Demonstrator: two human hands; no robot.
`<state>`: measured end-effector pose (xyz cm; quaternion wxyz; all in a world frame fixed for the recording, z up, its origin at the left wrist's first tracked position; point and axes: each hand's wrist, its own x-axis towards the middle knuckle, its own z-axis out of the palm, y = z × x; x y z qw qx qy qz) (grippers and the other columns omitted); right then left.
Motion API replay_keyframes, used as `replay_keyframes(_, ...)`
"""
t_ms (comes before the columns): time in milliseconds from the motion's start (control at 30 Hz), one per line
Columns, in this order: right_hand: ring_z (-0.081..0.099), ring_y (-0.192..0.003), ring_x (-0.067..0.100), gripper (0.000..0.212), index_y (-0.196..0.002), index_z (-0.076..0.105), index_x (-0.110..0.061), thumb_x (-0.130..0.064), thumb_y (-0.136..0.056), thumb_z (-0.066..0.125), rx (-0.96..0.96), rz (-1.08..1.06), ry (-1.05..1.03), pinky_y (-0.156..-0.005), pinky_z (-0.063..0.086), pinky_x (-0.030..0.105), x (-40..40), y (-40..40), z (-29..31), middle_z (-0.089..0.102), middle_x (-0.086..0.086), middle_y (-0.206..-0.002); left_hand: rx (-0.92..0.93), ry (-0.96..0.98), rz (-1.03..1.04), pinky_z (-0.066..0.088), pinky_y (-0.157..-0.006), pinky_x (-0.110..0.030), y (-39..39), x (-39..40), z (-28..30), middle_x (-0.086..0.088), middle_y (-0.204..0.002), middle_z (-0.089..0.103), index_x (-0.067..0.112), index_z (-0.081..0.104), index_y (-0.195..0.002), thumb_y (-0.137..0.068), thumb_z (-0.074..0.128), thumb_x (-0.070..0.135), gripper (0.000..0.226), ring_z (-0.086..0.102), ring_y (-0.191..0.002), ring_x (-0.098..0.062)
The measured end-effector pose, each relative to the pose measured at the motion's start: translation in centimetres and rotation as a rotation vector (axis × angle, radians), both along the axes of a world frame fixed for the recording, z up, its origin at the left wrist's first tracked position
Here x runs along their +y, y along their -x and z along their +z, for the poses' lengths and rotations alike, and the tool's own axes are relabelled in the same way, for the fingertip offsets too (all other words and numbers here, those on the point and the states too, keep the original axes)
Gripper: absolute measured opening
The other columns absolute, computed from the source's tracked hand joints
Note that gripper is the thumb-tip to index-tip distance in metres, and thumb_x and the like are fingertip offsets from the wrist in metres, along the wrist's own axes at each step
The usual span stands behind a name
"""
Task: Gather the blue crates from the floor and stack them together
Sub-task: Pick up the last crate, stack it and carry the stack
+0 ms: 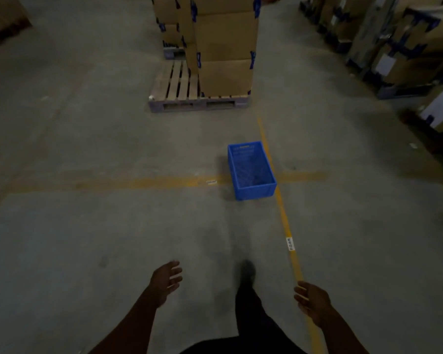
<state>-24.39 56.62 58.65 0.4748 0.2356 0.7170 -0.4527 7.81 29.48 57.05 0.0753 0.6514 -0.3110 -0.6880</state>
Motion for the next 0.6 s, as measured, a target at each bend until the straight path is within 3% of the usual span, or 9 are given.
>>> replay_keyframes(100, 0.06, -0.091, 0.033, 0.022, -0.113, 0.061, -0.001, -0.015, -0.101, 0.048, 0.024, 0.022, 0.019, -0.082, 0.046, 0.039, -7.0, 5.5, -1.6, 0.065, 0.016, -0.103, -0.011, 0.018, -0.005, 0.045, -0.086, -0.034, 4.9, -6.8, -1.1, -0.011, -0.118, 0.065, 0.014, 0.066, -0.115, -0.102, 0.052, 0.034, 0.027, 0.063, -0.088, -0.025)
replay_keyframes(233, 0.063, -0.079, 0.028, 0.023, -0.112, 0.065, -0.004, -0.017, -0.099, 0.052, 0.033, 0.148, -0.007, -0.066, 0.046, 0.032, -15.7, 12.4, -2.1, 0.067, 0.011, -0.091, -0.056, 0.047, -0.009, 0.045, -0.085, -0.033, 10.5, -14.8, -0.6, -0.009, -0.114, 0.066, 0.015, 0.066, -0.116, -0.103, 0.052, 0.036, 0.029, 0.063, -0.086, -0.023)
replay_keyframes(433, 0.061, -0.081, 0.026, 0.024, -0.112, 0.063, -0.006, -0.02, -0.101, 0.047, 0.012, 0.262, -0.019, -0.065, 0.044, 0.032, -28.8, 20.4, -0.5, 0.066, 0.01, -0.092, -0.084, 0.089, -0.017, 0.046, -0.083, -0.033, 17.7, -26.0, 1.8, -0.008, -0.104, 0.068, 0.012, 0.067, -0.116, -0.103, 0.051, 0.032, 0.029, 0.064, -0.086, -0.025)
replay_keyframes(600, 0.062, -0.079, 0.025, 0.022, -0.109, 0.064, -0.009, -0.02, -0.1, 0.048, 0.027, 0.199, 0.008, -0.066, 0.043, 0.03, -39.3, 24.2, -1.3, 0.066, 0.009, -0.09, -0.077, 0.102, -0.069, 0.047, -0.09, -0.039, 22.1, -36.9, 0.7, -0.013, -0.113, 0.067, 0.01, 0.068, -0.119, -0.103, 0.052, 0.031, 0.031, 0.064, -0.093, -0.03)
